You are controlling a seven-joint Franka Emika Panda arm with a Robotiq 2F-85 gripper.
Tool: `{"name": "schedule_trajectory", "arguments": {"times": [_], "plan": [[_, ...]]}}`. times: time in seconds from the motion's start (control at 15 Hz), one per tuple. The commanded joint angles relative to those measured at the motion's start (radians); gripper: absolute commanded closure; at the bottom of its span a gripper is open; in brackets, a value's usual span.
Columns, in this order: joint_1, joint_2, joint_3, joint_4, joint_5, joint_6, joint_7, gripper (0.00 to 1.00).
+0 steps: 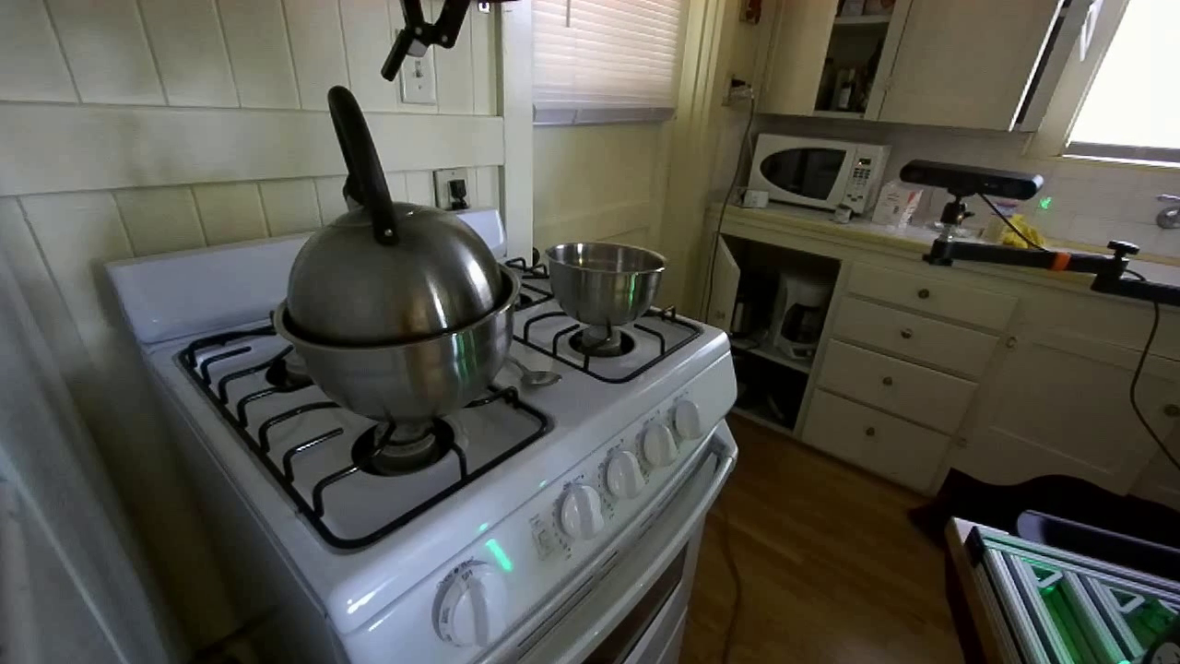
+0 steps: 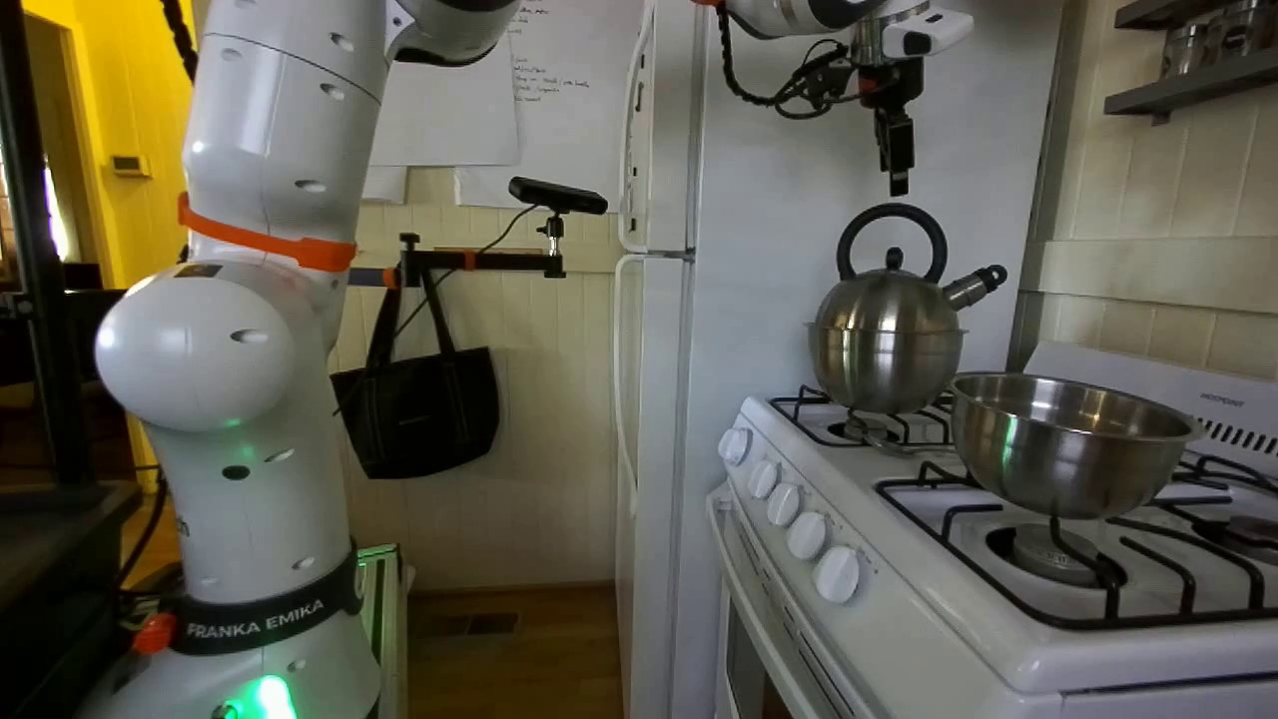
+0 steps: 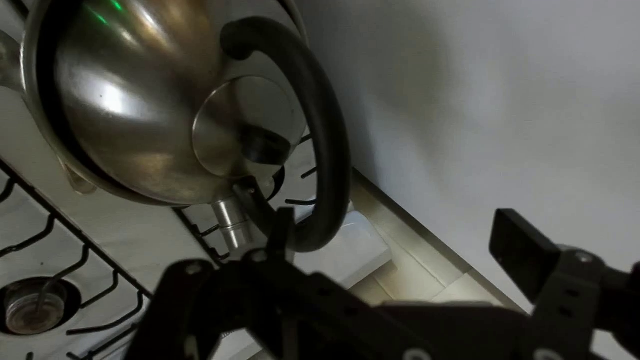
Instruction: Put the kettle inside the silver bowl on the left
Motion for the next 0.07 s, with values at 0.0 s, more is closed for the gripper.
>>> {"name": "schedule_trajectory", "arguments": {"times": [0.0], "plan": [[0.000,-0.003,0.000,0.000,0.000,0.000,-0.001,0.00]]}}
